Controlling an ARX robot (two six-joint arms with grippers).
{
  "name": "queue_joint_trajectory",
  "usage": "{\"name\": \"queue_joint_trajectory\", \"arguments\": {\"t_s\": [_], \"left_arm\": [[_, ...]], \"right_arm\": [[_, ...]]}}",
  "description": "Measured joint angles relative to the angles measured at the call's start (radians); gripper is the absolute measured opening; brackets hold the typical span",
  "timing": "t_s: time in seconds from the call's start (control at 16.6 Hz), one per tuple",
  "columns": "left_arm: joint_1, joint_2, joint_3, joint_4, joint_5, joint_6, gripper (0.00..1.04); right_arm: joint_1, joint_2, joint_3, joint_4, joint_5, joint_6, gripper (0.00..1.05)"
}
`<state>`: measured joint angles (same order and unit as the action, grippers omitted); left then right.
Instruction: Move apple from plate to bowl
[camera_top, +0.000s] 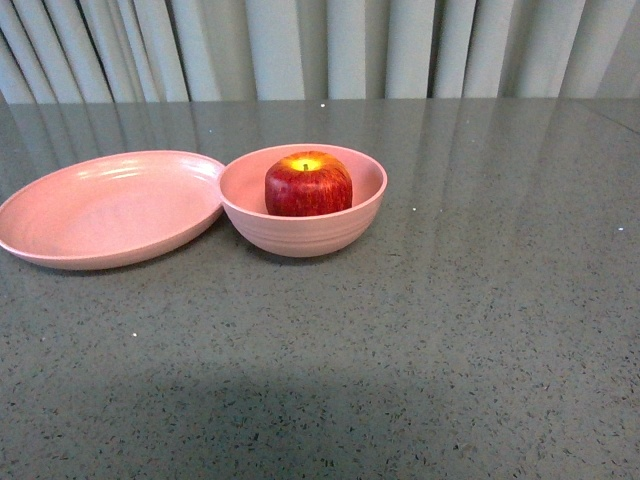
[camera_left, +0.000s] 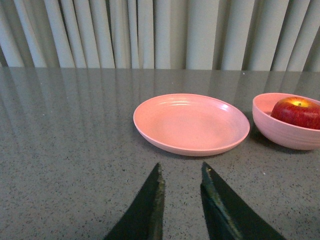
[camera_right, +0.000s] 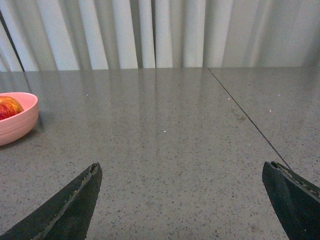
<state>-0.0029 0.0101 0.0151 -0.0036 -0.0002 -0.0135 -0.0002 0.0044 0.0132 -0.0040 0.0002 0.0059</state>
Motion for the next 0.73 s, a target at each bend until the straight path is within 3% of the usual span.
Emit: {"name": "queue_joint_trajectory", "arguments": {"t_s": [0.42, 0.73], "left_arm": [[0.0, 0.0, 0.0, 0.0, 0.0, 0.002, 1.0], [0.0, 0.0, 0.0, 0.0, 0.0, 0.002, 0.98]], "right_arm": [[0.0, 0.0, 0.0, 0.0, 0.0, 0.0, 0.98], [0.0, 0.0, 0.0, 0.0, 0.0, 0.0, 0.98]]}}
